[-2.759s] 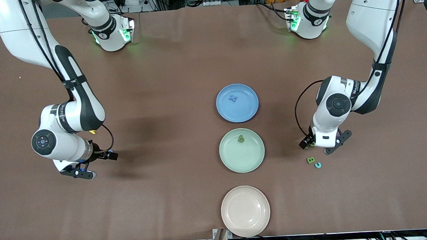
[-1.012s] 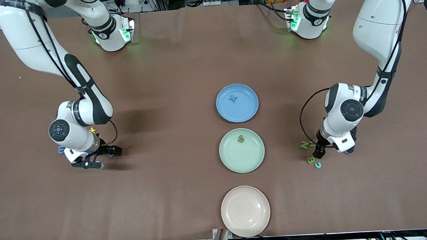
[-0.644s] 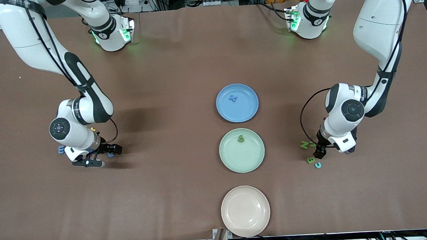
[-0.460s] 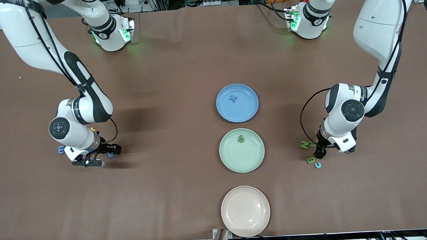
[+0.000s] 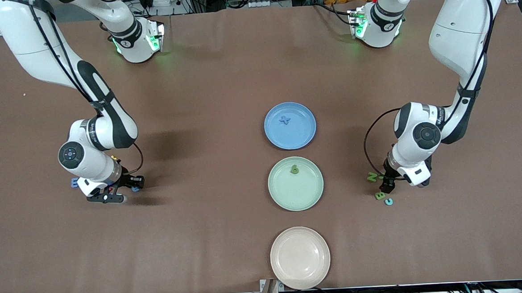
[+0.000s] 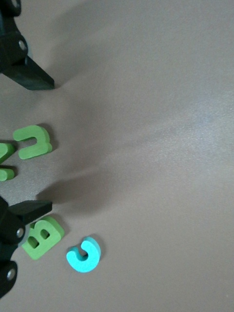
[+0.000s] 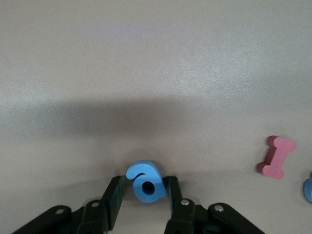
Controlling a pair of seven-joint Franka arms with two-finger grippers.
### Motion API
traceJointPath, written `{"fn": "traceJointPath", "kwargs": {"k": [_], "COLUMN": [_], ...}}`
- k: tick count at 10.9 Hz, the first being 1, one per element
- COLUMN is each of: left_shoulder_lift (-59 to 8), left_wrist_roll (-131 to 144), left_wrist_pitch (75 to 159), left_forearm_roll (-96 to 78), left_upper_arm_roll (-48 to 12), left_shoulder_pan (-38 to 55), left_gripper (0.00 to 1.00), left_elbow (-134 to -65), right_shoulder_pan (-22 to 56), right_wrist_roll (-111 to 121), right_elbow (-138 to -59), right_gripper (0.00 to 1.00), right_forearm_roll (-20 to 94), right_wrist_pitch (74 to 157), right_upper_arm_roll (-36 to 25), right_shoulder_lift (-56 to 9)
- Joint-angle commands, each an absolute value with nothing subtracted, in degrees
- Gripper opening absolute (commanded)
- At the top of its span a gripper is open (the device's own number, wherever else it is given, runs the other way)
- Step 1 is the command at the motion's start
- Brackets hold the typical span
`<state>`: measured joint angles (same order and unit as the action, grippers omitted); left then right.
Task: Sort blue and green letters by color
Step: 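Close the right gripper on the a while the left gripper grasps the u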
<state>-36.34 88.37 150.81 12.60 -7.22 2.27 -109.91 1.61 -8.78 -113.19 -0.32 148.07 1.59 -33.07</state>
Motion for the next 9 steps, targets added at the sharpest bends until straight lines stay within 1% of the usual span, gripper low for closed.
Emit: {"fn": "traceJointPath", "kwargs": {"k": [1,3,5,6,8,9], "left_shoulder_lift": [-37.18,-37.26,-37.27,-37.18,-37.00,-36.74], "left_wrist_roll": [89.30,89.47,92.97,95.60,96.94,97.03], "left_wrist_pitch": [152.05,152.31,153.45,153.46,153.46,153.46], "left_forearm_roll": [11.51,11.51,11.51,11.51,11.51,11.51], "left_upper_arm_roll": [-7.12,-7.12,-7.03,-7.12,-7.12,-7.12], "left_shoulder_pan": [2.64,2.64,2.81,2.73,2.37,2.11], "left_gripper": [1.00,1.00,0.00,0.00,0.00,0.00], "left_elbow": [-109.34,-109.34,-109.34,-109.42,-109.42,-109.42], "right_shoulder_pan": [1.41,1.58,1.58,1.67,2.37,2.98], "right_wrist_roll": [-8.88,-8.88,-8.88,-8.88,-9.05,-9.05], "right_elbow": [-114.87,-114.79,-114.79,-114.79,-114.61,-114.44], "right_gripper": [0.36,0.29,0.21,0.19,0.07,0.05], "right_forearm_roll": [-1.06,-0.62,-0.62,-0.62,-0.62,-0.62], "right_wrist_pitch": [148.62,148.62,149.06,149.41,149.41,148.98], "right_upper_arm_roll": [2.02,2.02,2.02,2.02,2.02,1.93], "right_shoulder_lift": [-31.73,-31.73,-31.82,-31.90,-31.82,-31.56]}}
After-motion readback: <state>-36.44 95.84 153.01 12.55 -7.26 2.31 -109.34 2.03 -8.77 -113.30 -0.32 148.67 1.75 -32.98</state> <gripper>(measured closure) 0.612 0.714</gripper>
